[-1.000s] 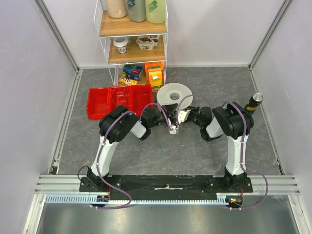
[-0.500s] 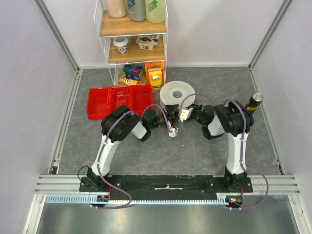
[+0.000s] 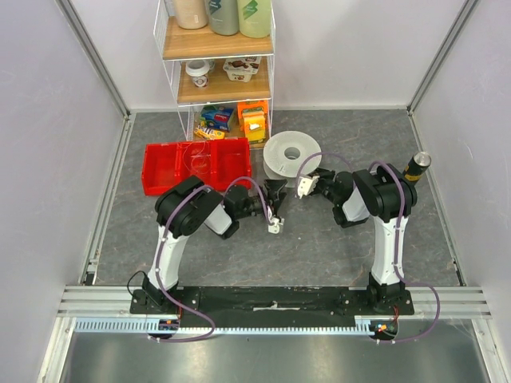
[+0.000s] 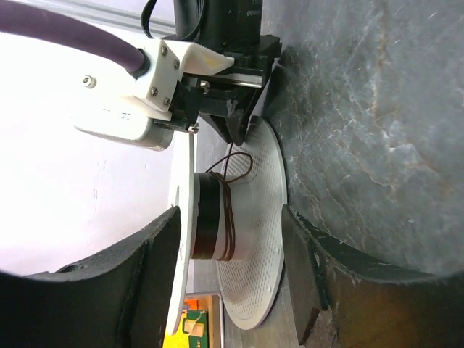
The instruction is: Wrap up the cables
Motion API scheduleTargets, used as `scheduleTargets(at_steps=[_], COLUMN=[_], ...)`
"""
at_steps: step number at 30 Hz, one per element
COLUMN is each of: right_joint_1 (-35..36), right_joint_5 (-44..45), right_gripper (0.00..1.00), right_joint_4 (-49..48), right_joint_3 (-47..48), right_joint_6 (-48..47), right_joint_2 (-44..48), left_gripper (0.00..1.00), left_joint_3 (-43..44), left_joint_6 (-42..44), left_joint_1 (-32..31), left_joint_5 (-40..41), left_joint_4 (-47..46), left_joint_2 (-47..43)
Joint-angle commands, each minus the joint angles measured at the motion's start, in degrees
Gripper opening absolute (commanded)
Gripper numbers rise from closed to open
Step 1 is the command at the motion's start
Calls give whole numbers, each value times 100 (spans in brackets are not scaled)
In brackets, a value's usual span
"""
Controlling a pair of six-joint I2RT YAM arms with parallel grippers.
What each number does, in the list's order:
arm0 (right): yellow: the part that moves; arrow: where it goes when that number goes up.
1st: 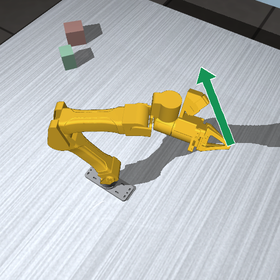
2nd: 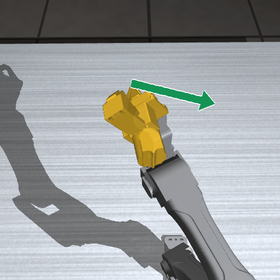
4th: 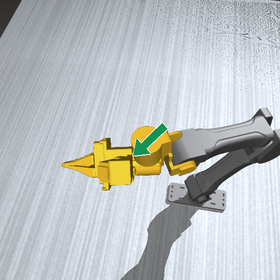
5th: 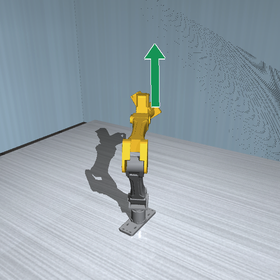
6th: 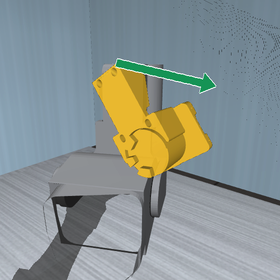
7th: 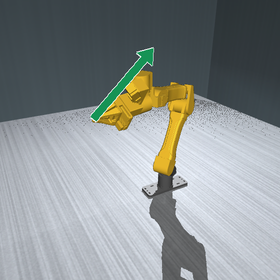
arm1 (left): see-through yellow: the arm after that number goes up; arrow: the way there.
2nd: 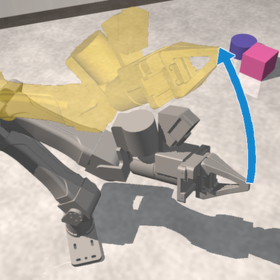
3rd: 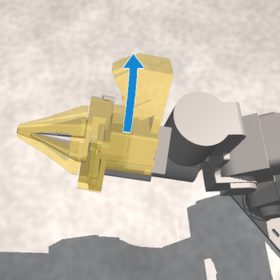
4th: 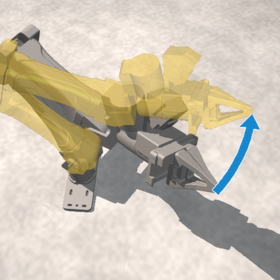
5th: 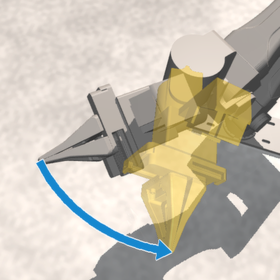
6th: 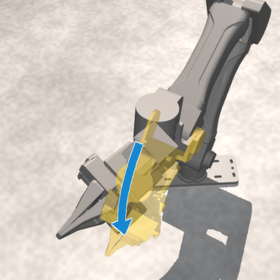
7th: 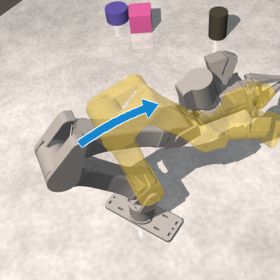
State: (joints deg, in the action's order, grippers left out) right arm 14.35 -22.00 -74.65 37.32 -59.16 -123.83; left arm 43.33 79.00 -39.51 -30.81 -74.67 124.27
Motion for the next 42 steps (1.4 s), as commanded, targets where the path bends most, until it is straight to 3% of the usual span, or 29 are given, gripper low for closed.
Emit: scheduleTargets(at_steps=[1, 4, 11, 25, 42], right_joint_1=[-37, -46, -55, -46, -55], right_joint_5=[47, -41, -269, -718, -937], right_gripper=[20, 20, 32, 34, 43], right_joint_4=[-2598, -2590, -2590, -2598, -2598], right_joint_3=[-5, -93, -321, -875, -1394], right_joint_6=[255, 220, 167, -87, -175], right_joint_2=[-203, -150, 43, 263, 684], left_gripper=[64, 64, 64, 63, 64], left_joint_3=[-360, -545, -747, -844, -1186], left_joint_6=[89, 54, -51, -122, -113], left_joint_1=[-22, -57, -57, -66, -92], left_joint_5=[-452, -470, -496, -532, -611], left_joint_4=[-1752, -1744, -1735, -1726, -1673], left_joint_2=[-525, -745, -1036, -1185, -1458])
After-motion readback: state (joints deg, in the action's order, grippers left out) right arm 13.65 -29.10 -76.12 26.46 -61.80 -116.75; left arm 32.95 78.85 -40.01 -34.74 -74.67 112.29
